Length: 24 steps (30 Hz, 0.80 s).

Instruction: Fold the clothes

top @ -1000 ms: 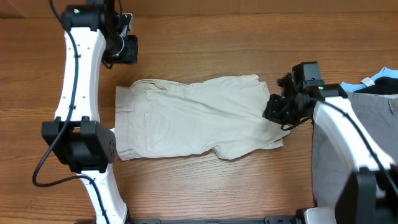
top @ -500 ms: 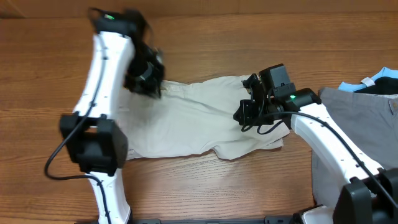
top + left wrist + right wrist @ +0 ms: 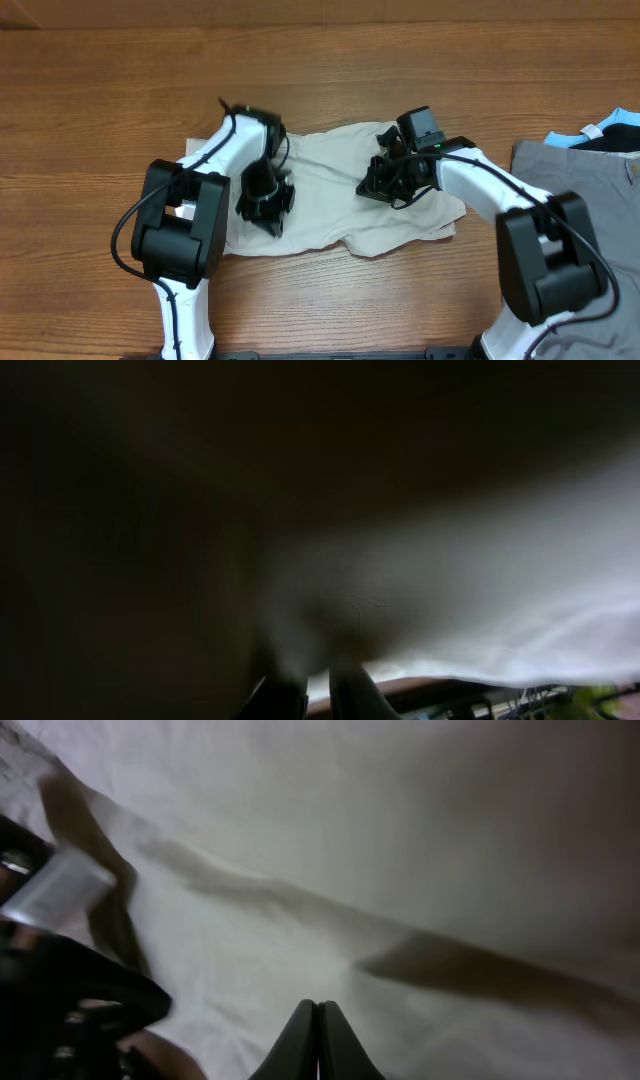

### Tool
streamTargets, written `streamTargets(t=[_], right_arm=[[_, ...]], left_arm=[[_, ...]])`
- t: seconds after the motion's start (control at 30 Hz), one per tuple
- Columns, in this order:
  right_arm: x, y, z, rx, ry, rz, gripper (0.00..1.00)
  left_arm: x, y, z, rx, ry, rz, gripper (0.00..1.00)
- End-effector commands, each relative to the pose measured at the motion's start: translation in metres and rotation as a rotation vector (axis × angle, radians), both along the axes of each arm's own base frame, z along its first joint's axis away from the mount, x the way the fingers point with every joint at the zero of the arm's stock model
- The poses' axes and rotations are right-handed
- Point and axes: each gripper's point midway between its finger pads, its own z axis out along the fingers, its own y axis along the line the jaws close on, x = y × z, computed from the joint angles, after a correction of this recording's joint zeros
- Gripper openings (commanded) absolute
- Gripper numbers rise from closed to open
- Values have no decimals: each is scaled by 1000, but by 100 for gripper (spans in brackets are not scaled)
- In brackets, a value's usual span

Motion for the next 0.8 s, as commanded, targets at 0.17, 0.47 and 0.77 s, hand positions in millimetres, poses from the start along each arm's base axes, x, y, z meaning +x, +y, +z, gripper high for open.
streamTargets(t=[0.17, 0.47, 0.77], right_arm=[[21, -13, -36, -36, 125, -230, 4], [94, -76, -33, 77, 63, -561, 4], [114, -92, 2, 248, -73, -469, 4]], left_arm=[[-40, 39, -45, 140, 60, 134, 11], [-57, 81, -49, 178, 136, 227, 9], [-41, 102, -45, 191, 96, 235, 9]])
